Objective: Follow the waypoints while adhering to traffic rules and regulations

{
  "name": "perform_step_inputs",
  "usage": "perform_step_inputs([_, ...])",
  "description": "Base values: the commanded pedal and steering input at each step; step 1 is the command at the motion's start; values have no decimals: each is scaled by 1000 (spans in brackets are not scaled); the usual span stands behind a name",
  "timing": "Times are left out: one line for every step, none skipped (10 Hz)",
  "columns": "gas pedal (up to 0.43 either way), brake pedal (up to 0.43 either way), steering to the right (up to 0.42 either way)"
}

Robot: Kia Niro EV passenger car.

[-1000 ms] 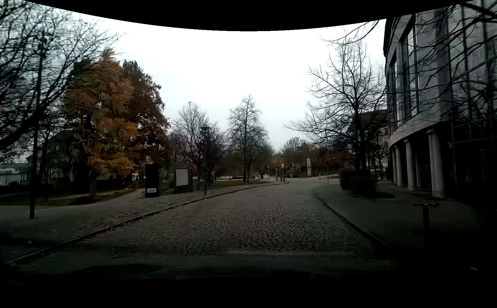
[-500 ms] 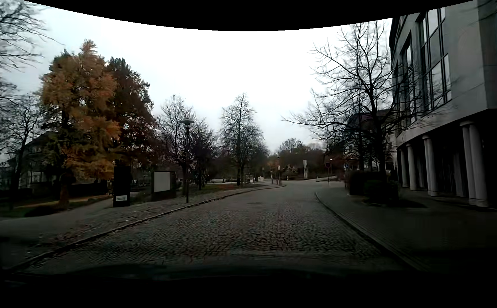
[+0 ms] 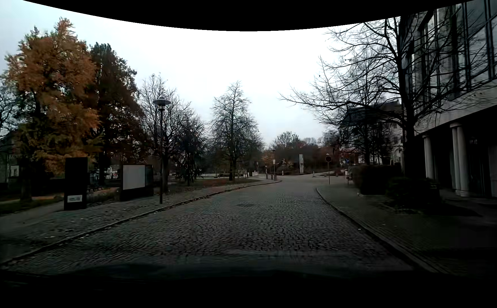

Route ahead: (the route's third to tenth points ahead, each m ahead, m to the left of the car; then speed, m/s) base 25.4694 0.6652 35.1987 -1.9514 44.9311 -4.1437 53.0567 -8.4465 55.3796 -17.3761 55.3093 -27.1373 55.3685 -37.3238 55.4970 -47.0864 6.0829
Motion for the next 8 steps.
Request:
perform_step_inputs([118, 0, 36])
perform_step_inputs([118, 0, 38])
perform_step_inputs([118, 0, 41])
perform_step_inputs([118, 0, 42])
perform_step_inputs([98, 0, 42])
perform_step_inputs([98, 0, 42])
perform_step_inputs([110, 0, 42])
perform_step_inputs([110, 0, 42])
